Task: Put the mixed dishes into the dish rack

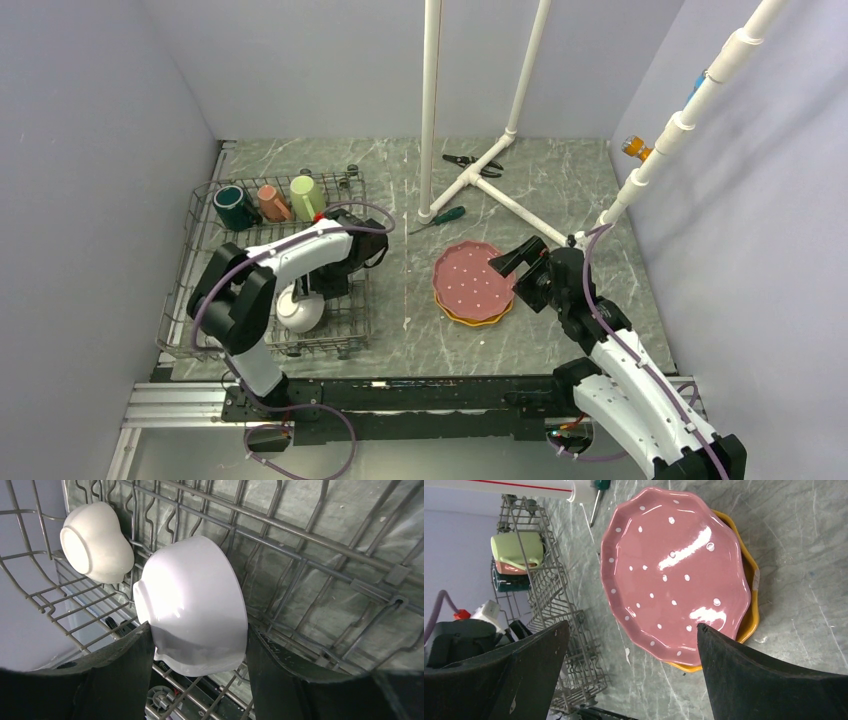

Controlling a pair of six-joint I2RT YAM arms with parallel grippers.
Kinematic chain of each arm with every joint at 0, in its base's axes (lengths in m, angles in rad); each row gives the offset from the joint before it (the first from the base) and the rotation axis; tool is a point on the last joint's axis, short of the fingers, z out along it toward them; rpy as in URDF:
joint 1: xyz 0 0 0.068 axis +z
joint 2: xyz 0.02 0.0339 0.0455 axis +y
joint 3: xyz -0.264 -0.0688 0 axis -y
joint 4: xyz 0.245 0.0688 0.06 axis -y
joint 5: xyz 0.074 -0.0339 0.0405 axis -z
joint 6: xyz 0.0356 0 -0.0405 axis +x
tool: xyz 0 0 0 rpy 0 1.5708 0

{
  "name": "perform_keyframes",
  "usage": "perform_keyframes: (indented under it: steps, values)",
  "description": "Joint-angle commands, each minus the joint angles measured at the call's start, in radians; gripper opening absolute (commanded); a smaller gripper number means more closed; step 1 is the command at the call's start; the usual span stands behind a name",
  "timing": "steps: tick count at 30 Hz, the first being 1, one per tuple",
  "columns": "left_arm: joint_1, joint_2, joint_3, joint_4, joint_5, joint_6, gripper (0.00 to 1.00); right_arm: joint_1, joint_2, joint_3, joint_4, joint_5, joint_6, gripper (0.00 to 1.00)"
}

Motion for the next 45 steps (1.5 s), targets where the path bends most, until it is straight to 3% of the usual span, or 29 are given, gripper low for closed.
perform_keyframes:
  steps: [1, 21, 39, 42, 45]
  values:
    - [-0.009, 0.040, 0.009, -0.036, -0.004, -0.060, 0.00, -0.009, -0.006, -0.005, 0.047, -0.008, -0.019, 1.00]
    - [-0.146, 0.080, 0.114, -0.271, -0.050, -0.180, 0.00, -0.016, 0.001, -0.013, 0.066, -0.015, -0.029, 1.00]
    - [-0.162, 0.138, -0.022, -0.044, 0.058, -0.097, 0.00, -0.018, -0.021, -0.027, 0.054, -0.029, -0.014, 1.00]
    - [-0.162, 0.139, -0.023, -0.032, 0.068, -0.078, 0.08, -0.017, -0.026, -0.031, 0.052, -0.026, -0.014, 1.00]
    - [-0.163, 0.131, -0.029, -0.021, 0.070, -0.069, 0.34, -0.017, -0.025, -0.033, 0.054, -0.029, -0.014, 1.00]
